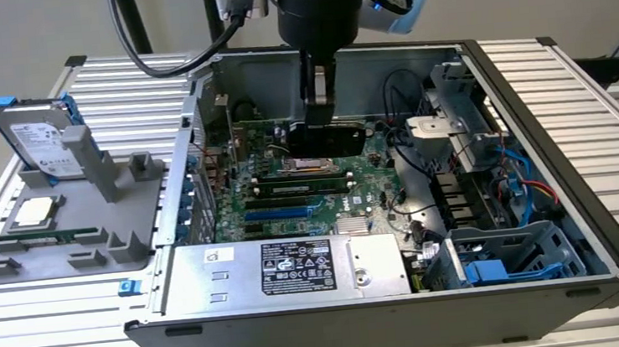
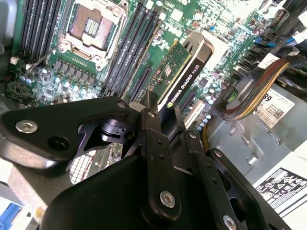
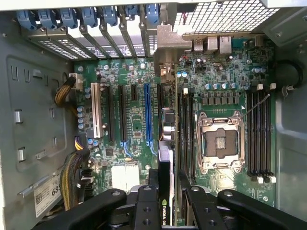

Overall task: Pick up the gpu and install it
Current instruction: 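Insert the gpu into the slot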

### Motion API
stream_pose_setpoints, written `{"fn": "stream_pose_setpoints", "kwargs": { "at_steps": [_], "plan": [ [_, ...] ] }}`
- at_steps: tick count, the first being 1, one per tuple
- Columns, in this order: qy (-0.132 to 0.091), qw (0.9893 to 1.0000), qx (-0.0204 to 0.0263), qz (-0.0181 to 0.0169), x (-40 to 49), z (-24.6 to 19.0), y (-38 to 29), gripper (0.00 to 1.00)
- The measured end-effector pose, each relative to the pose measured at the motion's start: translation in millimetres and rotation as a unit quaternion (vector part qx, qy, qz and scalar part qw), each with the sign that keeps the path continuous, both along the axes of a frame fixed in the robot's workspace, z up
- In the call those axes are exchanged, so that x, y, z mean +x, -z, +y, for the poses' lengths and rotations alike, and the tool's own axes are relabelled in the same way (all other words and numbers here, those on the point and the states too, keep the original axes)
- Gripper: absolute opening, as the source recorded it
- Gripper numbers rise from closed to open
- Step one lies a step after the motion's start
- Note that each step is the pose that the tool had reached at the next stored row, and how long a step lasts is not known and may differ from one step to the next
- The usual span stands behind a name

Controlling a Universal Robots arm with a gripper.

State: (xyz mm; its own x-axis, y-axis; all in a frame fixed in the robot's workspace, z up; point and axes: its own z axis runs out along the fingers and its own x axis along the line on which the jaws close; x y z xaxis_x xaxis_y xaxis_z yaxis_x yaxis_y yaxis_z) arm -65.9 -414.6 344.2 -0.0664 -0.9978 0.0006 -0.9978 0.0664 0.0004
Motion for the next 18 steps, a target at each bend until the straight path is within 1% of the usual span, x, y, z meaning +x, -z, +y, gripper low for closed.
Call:
{"fn": "stream_pose_setpoints", "kwargs": {
  "at_steps": [18],
  "plan": [
    [0.0,1.0,0.0,0.0,0.0,0.0,1.5,0.0]
  ]
}}
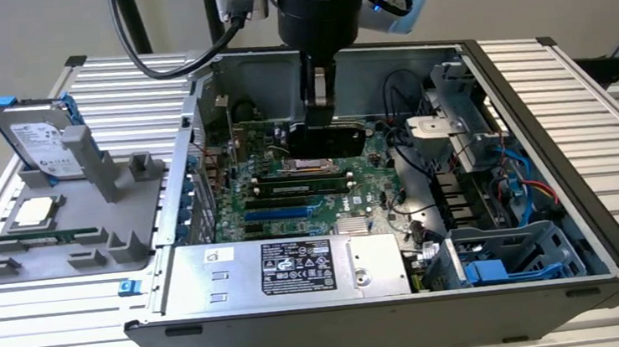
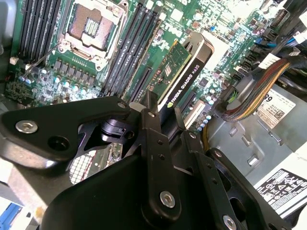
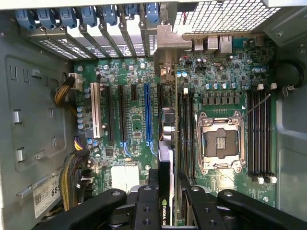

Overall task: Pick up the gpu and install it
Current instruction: 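Insert the gpu into the slot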

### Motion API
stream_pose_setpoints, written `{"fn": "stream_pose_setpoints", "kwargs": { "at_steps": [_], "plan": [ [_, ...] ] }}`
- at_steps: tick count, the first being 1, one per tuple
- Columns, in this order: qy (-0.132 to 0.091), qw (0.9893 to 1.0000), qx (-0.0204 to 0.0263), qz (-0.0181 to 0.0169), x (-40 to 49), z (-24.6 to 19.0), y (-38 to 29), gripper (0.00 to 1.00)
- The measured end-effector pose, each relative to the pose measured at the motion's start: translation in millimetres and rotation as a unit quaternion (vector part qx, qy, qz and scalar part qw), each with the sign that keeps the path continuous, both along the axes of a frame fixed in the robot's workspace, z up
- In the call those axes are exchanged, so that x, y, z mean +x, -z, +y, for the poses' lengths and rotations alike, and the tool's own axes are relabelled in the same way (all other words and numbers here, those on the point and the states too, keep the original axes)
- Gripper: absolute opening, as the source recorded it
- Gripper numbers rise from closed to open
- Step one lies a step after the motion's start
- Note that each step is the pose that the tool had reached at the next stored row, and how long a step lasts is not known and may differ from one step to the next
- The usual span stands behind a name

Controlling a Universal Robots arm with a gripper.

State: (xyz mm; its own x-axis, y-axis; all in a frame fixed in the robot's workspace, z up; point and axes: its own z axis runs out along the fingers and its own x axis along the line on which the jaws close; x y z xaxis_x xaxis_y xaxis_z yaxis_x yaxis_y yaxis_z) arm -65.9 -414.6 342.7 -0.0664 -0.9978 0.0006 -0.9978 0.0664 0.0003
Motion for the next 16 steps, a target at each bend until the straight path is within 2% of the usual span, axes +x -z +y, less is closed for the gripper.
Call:
{"fn": "stream_pose_setpoints", "kwargs": {
  "at_steps": [16],
  "plan": [
    [0.0,1.0,0.0001,0.0,0.0,0.0,6.7,0.0]
  ]
}}
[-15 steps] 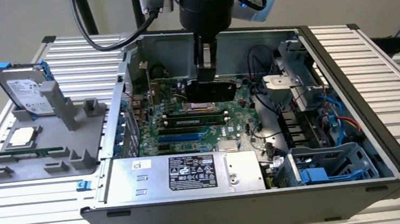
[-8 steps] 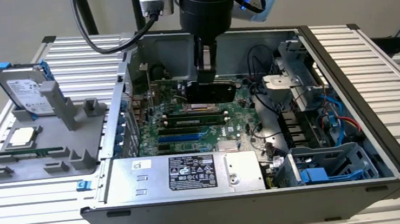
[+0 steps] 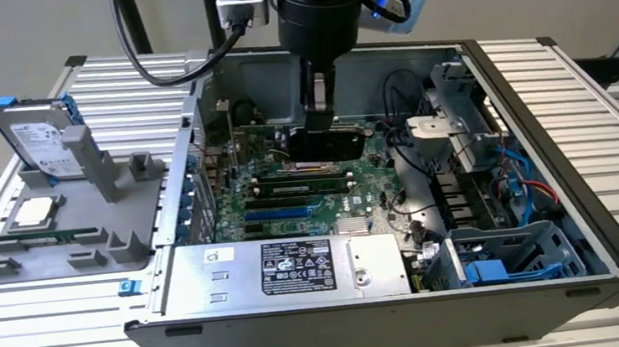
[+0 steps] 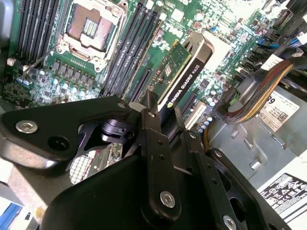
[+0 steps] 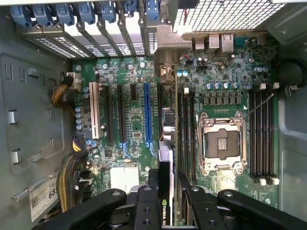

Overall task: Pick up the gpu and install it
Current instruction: 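Insert the gpu into the slot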

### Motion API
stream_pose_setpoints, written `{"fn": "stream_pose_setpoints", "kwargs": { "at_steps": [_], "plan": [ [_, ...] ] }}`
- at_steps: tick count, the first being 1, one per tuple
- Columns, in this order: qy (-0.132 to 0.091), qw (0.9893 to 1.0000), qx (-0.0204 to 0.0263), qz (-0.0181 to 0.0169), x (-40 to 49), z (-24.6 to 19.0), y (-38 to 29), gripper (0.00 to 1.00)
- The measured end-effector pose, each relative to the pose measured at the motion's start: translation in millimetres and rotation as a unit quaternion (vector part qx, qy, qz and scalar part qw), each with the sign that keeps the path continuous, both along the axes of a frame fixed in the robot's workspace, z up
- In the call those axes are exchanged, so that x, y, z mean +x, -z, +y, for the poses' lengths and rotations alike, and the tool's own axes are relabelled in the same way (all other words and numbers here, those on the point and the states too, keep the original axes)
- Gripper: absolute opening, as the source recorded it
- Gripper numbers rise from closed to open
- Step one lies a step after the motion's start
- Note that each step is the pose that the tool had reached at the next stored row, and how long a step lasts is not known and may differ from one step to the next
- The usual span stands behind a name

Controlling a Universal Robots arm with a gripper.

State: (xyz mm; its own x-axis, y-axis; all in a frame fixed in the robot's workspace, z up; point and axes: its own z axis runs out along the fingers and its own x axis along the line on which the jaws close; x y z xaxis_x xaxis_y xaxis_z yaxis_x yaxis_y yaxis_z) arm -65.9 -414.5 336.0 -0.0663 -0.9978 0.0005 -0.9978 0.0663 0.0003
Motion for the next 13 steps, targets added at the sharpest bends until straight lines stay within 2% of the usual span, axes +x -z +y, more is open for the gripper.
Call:
{"fn": "stream_pose_setpoints", "kwargs": {
  "at_steps": [13],
  "plan": [
    [0.0,1.0,-0.0003,0.0,0.0,0.0,3.1,0.0]
  ]
}}
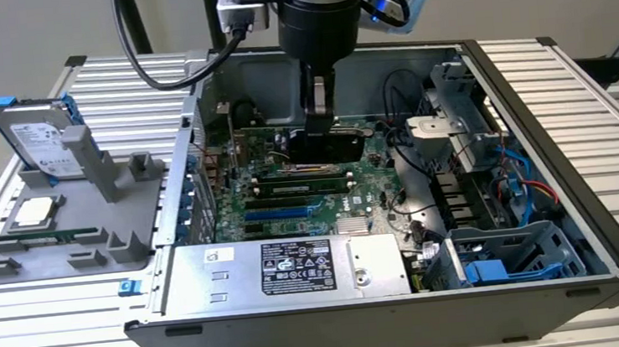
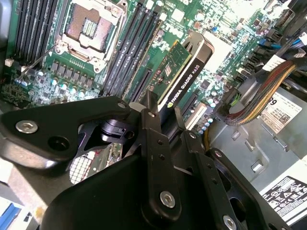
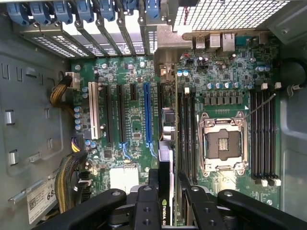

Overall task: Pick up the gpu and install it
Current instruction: 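Insert the gpu into the slot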

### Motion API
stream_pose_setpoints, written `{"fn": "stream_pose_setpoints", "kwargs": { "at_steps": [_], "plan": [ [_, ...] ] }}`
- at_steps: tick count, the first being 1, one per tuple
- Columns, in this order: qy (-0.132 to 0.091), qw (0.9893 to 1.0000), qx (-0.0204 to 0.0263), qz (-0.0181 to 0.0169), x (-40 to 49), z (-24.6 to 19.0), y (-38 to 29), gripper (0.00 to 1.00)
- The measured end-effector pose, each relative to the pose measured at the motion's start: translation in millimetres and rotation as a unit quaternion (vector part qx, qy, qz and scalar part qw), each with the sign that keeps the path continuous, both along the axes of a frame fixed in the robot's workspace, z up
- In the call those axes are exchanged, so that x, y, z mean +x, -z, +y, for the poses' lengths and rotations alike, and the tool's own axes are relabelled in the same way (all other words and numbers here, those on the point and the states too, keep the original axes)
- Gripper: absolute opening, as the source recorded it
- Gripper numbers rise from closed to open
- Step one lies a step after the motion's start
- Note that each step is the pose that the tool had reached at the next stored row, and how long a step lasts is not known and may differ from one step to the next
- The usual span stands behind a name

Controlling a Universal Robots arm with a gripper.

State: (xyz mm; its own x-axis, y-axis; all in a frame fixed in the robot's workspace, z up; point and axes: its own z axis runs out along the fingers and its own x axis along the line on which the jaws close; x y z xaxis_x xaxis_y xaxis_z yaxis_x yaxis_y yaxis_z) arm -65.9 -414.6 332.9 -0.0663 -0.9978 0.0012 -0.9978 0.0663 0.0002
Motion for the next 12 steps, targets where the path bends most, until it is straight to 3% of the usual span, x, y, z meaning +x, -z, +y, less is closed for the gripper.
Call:
{"fn": "stream_pose_setpoints", "kwargs": {
  "at_steps": [5,9,12],
  "plan": [
    [0.0,1.0,-0.0001,0.0,-0.1,0.0,2.4,0.0],
    [0.0,1.0,-0.0001,0.0,-0.2,-0.1,8.4,0.0],
    [0.0,1.0,-0.0001,0.0,-0.4,-2.3,11.8,0.0]
  ]
}}
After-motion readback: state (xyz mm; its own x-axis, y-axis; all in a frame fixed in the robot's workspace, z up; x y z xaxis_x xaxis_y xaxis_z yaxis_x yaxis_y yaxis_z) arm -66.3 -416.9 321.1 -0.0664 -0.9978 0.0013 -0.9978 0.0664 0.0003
